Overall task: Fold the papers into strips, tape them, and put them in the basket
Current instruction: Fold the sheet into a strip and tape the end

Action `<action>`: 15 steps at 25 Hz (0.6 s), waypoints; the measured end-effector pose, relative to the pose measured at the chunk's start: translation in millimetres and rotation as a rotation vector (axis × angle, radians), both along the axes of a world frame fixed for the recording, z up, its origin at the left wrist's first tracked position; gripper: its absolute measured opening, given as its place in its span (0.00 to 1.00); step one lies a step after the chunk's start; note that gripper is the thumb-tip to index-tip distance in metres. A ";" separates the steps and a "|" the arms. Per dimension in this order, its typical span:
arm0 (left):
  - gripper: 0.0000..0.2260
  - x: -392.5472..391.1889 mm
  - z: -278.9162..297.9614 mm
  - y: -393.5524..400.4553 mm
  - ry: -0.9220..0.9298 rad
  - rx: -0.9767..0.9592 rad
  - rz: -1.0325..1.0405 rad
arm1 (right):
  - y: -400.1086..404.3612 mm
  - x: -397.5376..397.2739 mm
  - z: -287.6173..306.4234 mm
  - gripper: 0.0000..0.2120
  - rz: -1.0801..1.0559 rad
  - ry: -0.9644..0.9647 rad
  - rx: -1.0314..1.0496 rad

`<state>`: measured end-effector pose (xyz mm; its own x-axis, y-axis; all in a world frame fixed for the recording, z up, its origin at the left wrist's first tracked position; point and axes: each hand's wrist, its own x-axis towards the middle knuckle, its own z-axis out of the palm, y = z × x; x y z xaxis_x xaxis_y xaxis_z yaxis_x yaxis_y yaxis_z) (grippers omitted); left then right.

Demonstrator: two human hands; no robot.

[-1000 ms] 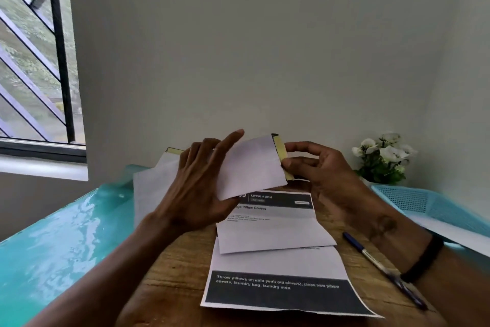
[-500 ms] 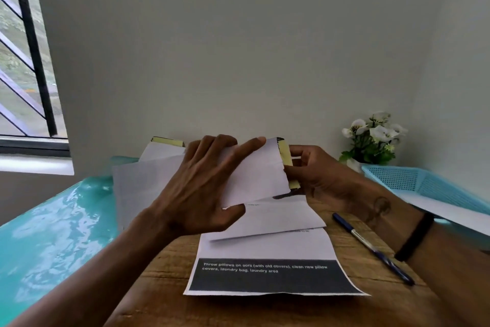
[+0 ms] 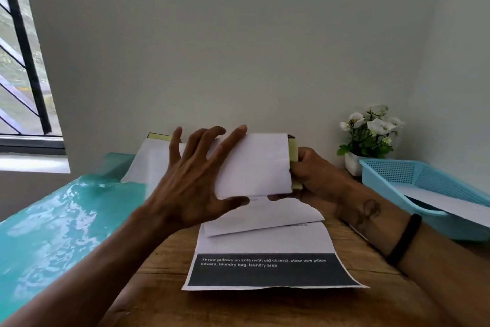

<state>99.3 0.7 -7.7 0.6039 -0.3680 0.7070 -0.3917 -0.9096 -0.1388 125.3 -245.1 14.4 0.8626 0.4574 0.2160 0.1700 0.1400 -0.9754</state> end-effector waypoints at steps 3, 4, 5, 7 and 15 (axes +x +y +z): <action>0.51 0.1 1.3 1.6 0.006 -0.030 -0.017 | -2.1 -2.8 4.2 0.11 0.041 0.059 -0.004; 0.49 -0.6 2.4 0.5 -0.011 -0.041 -0.036 | -2.2 -2.3 3.8 0.12 0.046 0.061 -0.020; 0.49 -1.3 3.3 -1.0 -0.032 -0.047 -0.059 | -1.8 -2.8 3.6 0.12 0.050 0.056 -0.041; 0.50 -1.3 5.1 -1.5 -0.073 -0.031 -0.082 | -1.1 -0.2 0.5 0.10 0.004 -0.001 -0.106; 0.51 5.5 3.3 6.1 -0.076 0.105 0.067 | 1.2 6.7 -3.5 0.18 -0.277 -0.401 -0.214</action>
